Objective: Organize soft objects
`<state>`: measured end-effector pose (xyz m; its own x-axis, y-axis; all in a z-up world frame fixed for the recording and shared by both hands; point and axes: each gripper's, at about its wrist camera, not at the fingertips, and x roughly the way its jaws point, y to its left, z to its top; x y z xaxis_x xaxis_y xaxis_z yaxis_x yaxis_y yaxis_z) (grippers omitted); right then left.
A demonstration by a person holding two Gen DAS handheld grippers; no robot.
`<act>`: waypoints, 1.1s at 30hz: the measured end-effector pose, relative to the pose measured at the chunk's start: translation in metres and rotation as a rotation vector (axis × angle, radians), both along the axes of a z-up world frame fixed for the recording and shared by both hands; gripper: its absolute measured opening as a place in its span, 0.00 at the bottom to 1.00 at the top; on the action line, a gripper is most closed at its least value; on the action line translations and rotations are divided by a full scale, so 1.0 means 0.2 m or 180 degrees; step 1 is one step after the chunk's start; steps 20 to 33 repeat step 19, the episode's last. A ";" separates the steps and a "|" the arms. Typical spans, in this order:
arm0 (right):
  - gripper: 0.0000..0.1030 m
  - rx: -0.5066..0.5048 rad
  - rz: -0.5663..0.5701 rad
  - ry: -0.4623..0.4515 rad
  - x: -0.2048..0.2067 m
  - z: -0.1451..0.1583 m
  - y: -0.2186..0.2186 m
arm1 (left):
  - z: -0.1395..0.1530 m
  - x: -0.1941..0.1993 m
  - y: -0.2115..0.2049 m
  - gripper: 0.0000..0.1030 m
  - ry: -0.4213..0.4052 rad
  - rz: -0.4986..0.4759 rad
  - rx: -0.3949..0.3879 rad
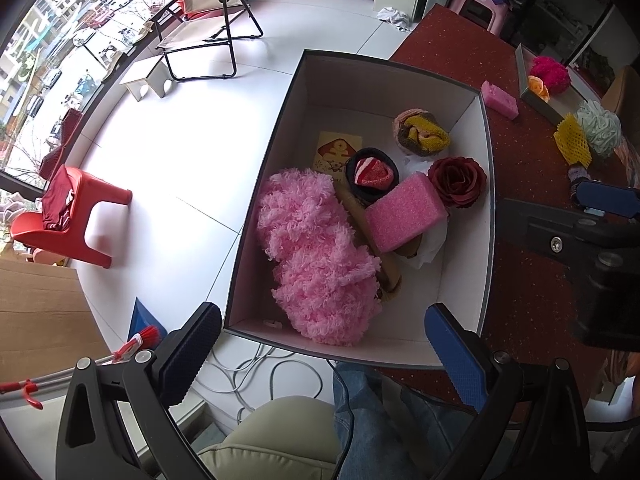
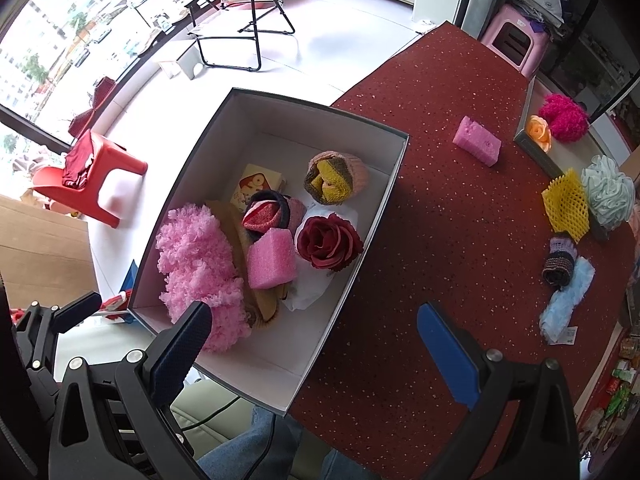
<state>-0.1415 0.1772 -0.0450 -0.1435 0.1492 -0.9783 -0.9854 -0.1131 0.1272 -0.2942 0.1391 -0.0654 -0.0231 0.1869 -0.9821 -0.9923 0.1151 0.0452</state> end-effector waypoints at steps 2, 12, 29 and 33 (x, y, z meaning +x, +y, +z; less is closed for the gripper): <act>1.00 -0.0006 0.0007 0.0006 0.00 0.00 0.00 | 0.00 0.00 0.00 0.99 0.0018 0.0014 -0.0006; 1.00 -0.0034 0.0081 0.0035 0.00 -0.02 0.01 | -0.02 0.00 -0.01 0.99 0.0078 0.0094 -0.0041; 1.00 -0.0045 0.0131 0.0041 0.00 -0.02 0.01 | -0.01 -0.02 -0.03 0.99 0.0077 0.0219 0.0023; 1.00 -0.0045 0.0131 0.0041 0.00 -0.02 0.01 | -0.01 -0.02 -0.03 0.99 0.0077 0.0219 0.0023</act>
